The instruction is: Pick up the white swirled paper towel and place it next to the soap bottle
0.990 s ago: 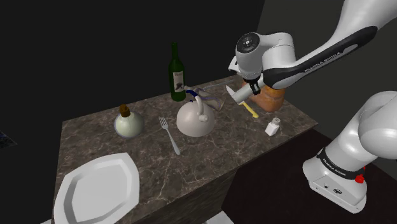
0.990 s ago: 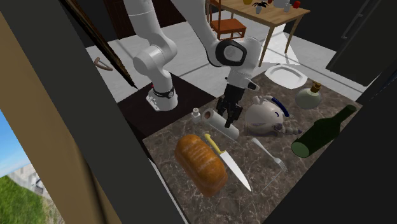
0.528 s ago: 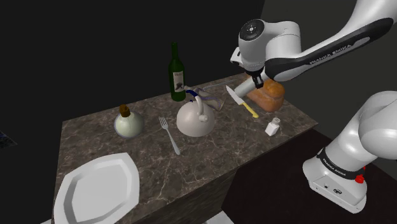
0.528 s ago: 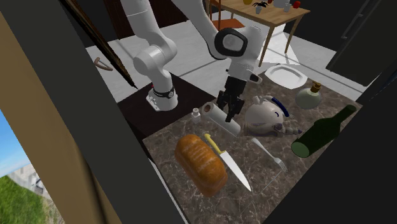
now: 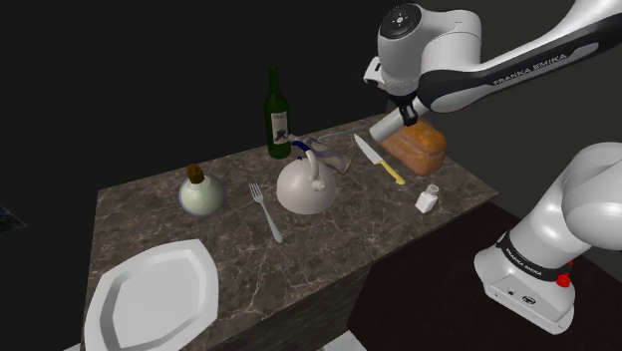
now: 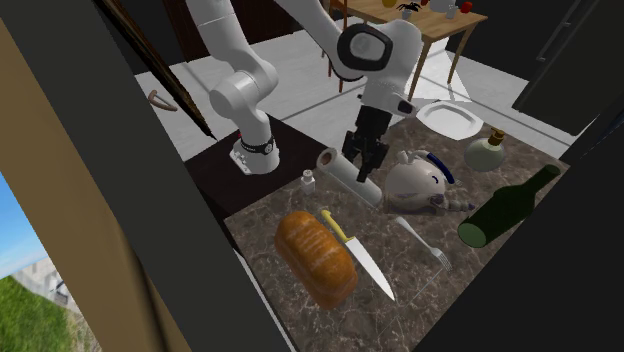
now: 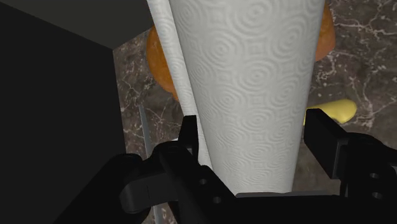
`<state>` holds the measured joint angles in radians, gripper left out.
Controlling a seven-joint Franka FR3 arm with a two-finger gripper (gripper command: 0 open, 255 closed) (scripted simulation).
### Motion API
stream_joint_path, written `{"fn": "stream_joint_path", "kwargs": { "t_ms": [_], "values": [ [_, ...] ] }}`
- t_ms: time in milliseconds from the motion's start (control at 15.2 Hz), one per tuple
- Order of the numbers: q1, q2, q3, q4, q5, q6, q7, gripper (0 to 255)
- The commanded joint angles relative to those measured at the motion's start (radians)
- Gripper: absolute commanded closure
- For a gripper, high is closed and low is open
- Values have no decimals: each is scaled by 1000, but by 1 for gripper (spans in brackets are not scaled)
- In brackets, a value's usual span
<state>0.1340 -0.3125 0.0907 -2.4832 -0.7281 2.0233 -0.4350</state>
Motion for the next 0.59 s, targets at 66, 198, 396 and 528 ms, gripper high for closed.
{"fn": "stream_joint_path", "kwargs": {
  "t_ms": [66,198,396,528],
  "values": [
    [5,-23,1,21,17,-35,-30,255],
    [7,-35,1,35,26,-56,-48,255],
    [10,-52,1,59,39,-88,-75,255],
    [11,-61,2,76,46,-109,-92,255]
  ]
}}
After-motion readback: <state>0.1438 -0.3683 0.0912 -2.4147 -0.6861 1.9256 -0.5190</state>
